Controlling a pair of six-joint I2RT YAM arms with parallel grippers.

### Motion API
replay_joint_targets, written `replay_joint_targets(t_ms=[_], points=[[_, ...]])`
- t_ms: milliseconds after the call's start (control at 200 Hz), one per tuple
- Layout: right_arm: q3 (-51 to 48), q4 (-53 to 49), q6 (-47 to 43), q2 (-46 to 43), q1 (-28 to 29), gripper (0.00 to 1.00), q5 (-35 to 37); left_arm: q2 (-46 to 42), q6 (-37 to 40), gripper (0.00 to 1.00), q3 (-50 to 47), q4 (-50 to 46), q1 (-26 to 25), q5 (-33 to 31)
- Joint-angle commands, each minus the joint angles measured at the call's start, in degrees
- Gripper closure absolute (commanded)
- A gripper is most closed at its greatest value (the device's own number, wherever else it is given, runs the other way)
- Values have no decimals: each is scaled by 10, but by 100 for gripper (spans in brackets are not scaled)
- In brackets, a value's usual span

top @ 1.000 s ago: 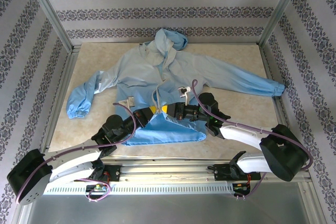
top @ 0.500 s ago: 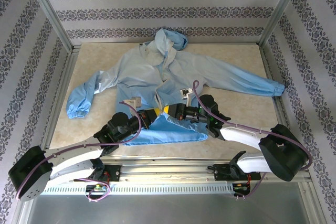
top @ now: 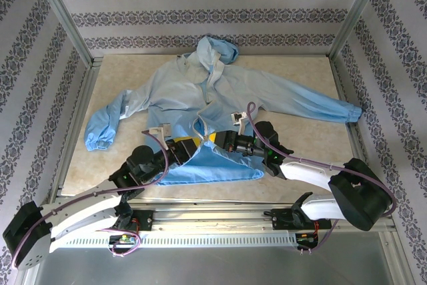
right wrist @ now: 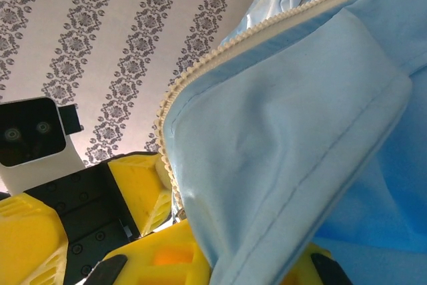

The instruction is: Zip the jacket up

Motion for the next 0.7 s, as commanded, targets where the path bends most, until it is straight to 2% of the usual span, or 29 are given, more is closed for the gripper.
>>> replay_joint_targets(t_ms=[0, 335, 415, 515, 650, 694], points=[[-6, 30, 4, -10, 1, 100, 14, 4, -49, 46, -17, 41, 5, -1], [2, 38, 9, 0, 9, 100, 14, 106, -85, 47, -20, 145, -9, 22], [2, 40, 11, 1, 11, 100, 14, 127, -86, 50, -20, 172, -9, 26], [-1, 40, 11, -1, 11, 100, 15, 144, -83, 65, -19, 199, -9, 26], [-2, 39, 13, -6, 10, 100, 16, 142, -74, 94, -15, 189, -8, 27], [-3, 38, 14, -7, 10, 100, 16, 133, -71, 100, -16, 177, -7, 27]])
